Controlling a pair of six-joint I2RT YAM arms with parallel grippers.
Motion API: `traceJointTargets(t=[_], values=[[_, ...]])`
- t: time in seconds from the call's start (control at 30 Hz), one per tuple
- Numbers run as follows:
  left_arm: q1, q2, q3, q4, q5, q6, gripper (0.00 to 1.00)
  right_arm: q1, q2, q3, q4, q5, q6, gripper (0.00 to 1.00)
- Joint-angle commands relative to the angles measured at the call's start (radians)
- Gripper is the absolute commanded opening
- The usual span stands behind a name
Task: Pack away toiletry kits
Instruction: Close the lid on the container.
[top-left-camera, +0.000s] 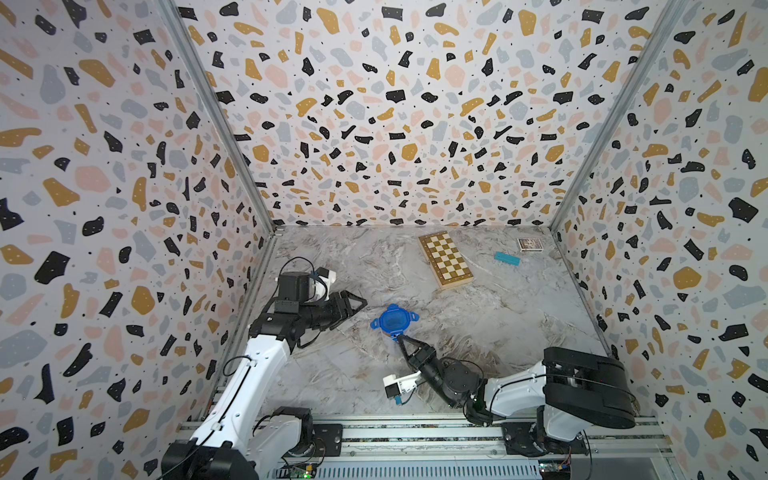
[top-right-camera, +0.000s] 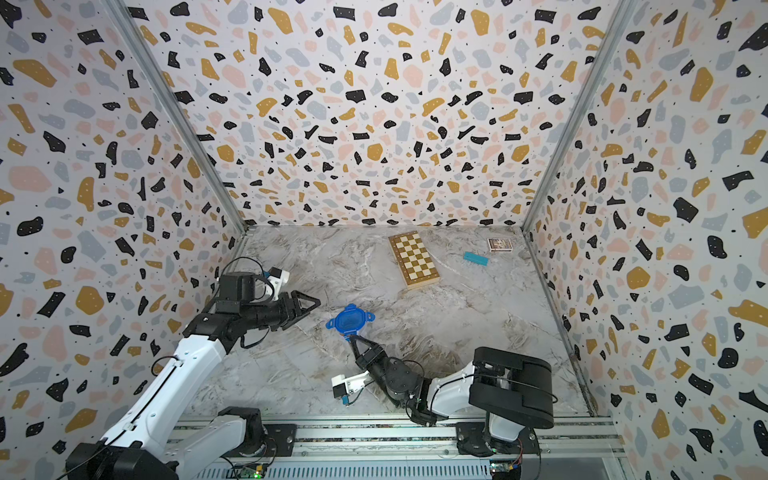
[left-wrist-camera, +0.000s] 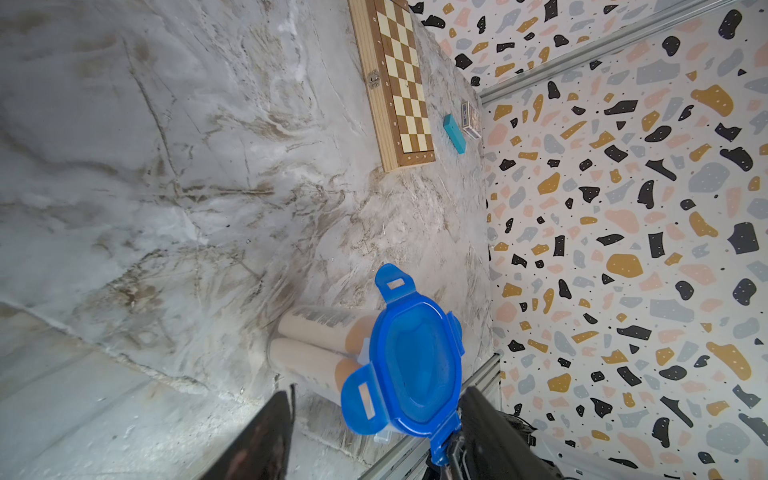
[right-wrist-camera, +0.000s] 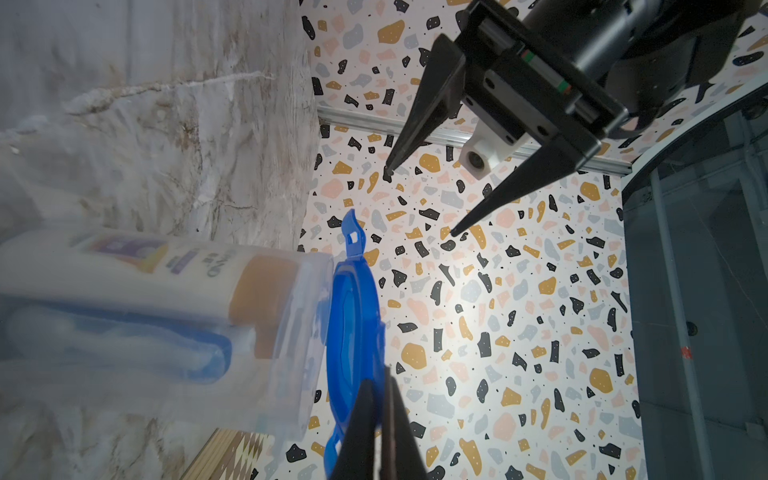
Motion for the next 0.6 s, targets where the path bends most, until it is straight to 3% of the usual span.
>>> traceJointTargets(t=[0.0, 0.33, 0.5, 0.57], values=[[0.004, 0.004, 0.010, 0.018, -0.001, 0.015, 0.65, 0.013, -0.007, -0.011, 0.090, 0.048, 0.028, 0.00], [0.005, 0.013, 0.007, 0.013, -0.011, 0.020, 0.65, 0.069, 0.024, -0.020, 0.072, 0.109, 0.094, 0.01], [0.004, 0.021, 0.007, 0.016, -0.010, 0.019, 0.65, 0.076, 0.039, -0.015, 0.062, 0.115, 0.118, 0.05], [0.005, 0.021, 0.009, 0.016, -0.012, 0.020, 0.65, 0.078, 0.035, -0.012, 0.039, 0.117, 0.142, 0.11]])
